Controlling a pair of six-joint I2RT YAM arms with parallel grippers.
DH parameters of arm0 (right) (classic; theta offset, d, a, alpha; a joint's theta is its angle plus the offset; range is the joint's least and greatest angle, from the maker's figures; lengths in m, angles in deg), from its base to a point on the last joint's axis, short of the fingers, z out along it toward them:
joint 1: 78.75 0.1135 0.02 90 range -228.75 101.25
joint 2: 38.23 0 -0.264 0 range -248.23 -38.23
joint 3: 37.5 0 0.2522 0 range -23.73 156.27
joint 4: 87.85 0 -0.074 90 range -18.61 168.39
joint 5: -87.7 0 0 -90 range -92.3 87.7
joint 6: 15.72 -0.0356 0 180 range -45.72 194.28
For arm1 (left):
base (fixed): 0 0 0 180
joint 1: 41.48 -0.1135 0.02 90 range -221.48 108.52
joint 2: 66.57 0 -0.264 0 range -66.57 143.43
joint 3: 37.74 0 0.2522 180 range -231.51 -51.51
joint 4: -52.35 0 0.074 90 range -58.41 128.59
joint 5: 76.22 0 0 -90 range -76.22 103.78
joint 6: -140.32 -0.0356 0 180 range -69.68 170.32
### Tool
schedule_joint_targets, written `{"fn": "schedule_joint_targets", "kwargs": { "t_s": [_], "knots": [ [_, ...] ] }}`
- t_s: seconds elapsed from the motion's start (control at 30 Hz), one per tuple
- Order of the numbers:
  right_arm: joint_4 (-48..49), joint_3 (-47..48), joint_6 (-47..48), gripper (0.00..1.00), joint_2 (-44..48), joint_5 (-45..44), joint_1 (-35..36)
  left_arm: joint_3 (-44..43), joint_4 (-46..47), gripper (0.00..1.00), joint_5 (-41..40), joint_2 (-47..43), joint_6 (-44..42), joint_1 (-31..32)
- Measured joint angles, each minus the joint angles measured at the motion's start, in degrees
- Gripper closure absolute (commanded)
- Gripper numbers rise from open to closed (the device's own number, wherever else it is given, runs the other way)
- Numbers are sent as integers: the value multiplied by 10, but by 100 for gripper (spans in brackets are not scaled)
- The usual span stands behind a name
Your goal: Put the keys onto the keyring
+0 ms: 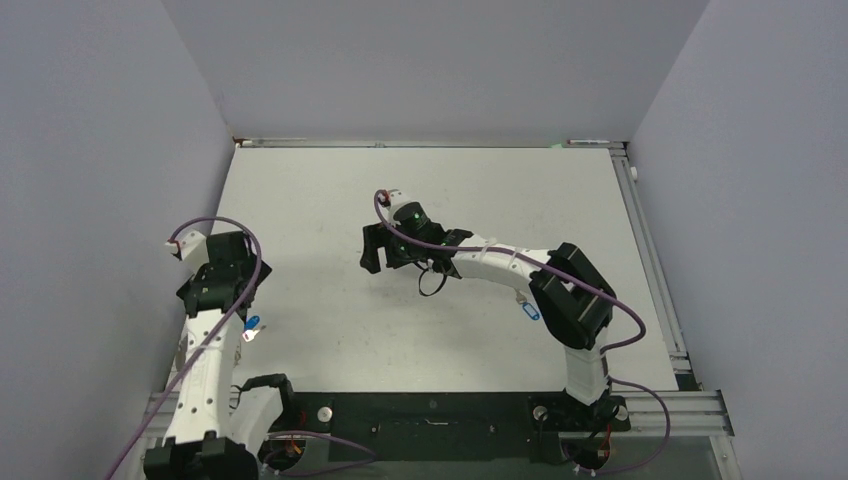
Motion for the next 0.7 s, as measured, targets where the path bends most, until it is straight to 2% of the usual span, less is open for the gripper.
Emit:
{"fn": "schedule_joint_targets", "kwargs": {
  "t_s": [0.2, 0.43, 0.7],
  "knots": [
    [-13, -17, 9, 22, 41, -4, -2, -45, -17, 4, 7, 112, 25, -36],
    [-15, -29, 8, 22, 42, 5, -2, -33, 4, 4, 74, 122, 63, -136],
    [-18, -48, 9, 22, 42, 15, -2, 11, 79, 4, 79, 140, 88, -145]
  ]
}}
